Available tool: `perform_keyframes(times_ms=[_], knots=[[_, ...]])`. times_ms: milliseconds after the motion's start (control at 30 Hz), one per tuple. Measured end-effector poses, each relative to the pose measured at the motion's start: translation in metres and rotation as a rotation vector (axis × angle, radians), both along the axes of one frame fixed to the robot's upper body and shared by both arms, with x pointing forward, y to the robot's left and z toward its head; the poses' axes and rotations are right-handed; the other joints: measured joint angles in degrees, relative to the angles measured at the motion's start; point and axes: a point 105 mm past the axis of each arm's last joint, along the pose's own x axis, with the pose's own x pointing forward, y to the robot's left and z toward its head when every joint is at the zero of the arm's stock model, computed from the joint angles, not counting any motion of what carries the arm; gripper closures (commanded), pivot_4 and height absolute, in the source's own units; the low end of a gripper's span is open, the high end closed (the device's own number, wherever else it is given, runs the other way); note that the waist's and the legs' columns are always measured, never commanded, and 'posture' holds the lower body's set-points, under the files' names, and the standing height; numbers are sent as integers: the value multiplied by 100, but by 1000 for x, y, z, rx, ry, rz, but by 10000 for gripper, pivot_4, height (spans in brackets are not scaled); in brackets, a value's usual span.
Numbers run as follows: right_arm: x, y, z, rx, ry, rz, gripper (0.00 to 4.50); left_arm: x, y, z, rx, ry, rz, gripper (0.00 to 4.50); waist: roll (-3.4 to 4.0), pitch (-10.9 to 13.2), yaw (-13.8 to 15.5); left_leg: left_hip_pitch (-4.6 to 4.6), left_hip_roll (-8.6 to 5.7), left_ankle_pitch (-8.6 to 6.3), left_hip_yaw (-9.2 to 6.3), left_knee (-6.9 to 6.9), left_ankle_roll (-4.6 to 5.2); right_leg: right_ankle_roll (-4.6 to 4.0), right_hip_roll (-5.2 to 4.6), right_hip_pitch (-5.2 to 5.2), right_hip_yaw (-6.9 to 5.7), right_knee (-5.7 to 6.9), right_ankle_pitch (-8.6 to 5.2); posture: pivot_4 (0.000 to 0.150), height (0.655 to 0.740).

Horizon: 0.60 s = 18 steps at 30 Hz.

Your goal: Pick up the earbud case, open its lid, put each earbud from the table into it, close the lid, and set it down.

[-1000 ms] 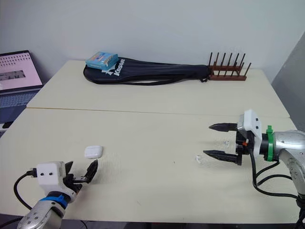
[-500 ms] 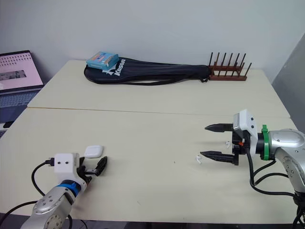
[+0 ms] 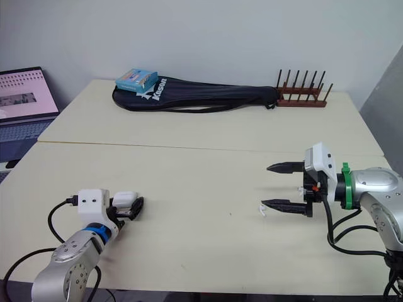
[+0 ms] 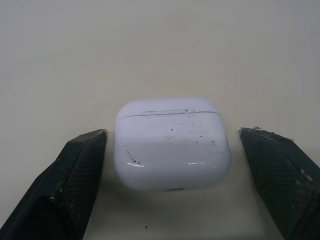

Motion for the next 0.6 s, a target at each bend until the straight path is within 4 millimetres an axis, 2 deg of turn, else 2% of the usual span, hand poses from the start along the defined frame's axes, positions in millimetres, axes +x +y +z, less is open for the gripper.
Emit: perform_keyframes(times_ms=[67,133,233,267,467,533,600], knots=[[0,0,0,2,0,0,0,1,0,0,2,6,-3,2067,1,0,1,0,-1,0,-2,0,0,0,0,2,-1,0,0,1500,7315],[0,0,0,3,-1,-3,0,1,0,-1,4,17,-1,6339,2,0,1,1,-1,0,-2,0,0,0,0,3,-2,0,0,1500,7315],[1,0,0,8,-4,-12,0,2,1,-1,10,21,-7,15663,3,-1,1,0,-1,0,-2,0,0,0,0,3,-2,-1,0,1500,7315],[2,0,0,8,-5,-15,0,2,1,-1,13,22,-10,16969,4,-1,1,0,-2,0,-2,0,0,0,-1,3,-1,-1,0,1500,7315],[1,1,2,6,-16,-15,0,4,4,0,56,33,-73,16960,18,-7,2,3,-2,0,-5,-1,0,0,0,4,-4,-1,0,1500,7315],[1,1,4,6,-26,-27,0,5,-2,1,94,24,-170,16960,19,-6,6,-1,-2,0,-4,-1,-1,0,-1,3,-5,-5,0,1500,7315],[1,-3,7,11,-37,-53,0,5,-24,1,123,10,-335,16960,22,-3,26,-6,-4,0,-3,-2,-1,0,-10,2,-4,-11,0,1500,7315]])
